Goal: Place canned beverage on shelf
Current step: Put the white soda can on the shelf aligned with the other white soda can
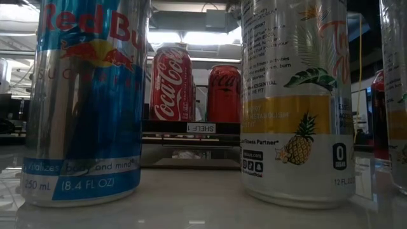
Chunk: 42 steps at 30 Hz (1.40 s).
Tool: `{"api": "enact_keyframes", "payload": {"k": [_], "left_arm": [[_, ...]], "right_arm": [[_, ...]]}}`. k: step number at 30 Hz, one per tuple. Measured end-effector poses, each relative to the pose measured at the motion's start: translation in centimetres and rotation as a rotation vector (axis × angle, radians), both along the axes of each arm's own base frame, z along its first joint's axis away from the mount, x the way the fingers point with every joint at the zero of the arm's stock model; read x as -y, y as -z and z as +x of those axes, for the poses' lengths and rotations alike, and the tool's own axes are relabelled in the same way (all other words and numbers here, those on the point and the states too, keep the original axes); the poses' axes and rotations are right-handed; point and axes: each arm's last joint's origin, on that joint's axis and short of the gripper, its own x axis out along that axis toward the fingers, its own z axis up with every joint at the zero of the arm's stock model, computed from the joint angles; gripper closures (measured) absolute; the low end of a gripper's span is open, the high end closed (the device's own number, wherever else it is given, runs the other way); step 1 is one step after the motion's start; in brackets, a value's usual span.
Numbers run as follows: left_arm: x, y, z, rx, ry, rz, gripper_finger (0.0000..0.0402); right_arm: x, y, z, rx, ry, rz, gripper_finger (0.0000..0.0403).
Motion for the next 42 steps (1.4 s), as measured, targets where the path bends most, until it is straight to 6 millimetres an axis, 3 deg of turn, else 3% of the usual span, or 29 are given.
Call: {"api": "enact_keyframes", "payload": {"k": [9,20,42], "left_arm": [[0.0,0.0,0.1,0.007,-0.001,-0.003,0.0050],[0.0,-0.1,0.3,0.035,-0.013,-0.017,0.0050],[-0.1,-0.1,0.4,0.042,-0.016,-0.009,0.0050]], "right_arm": [[1.3,3.1,-2.5,0.080,0.045,0.051,0.0024],[1.3,6.9,-2.3,0.115,0.046,0.070,0.0024],[1.2,9.3,-2.0,0.170,0.052,0.072,0.0024]]}}
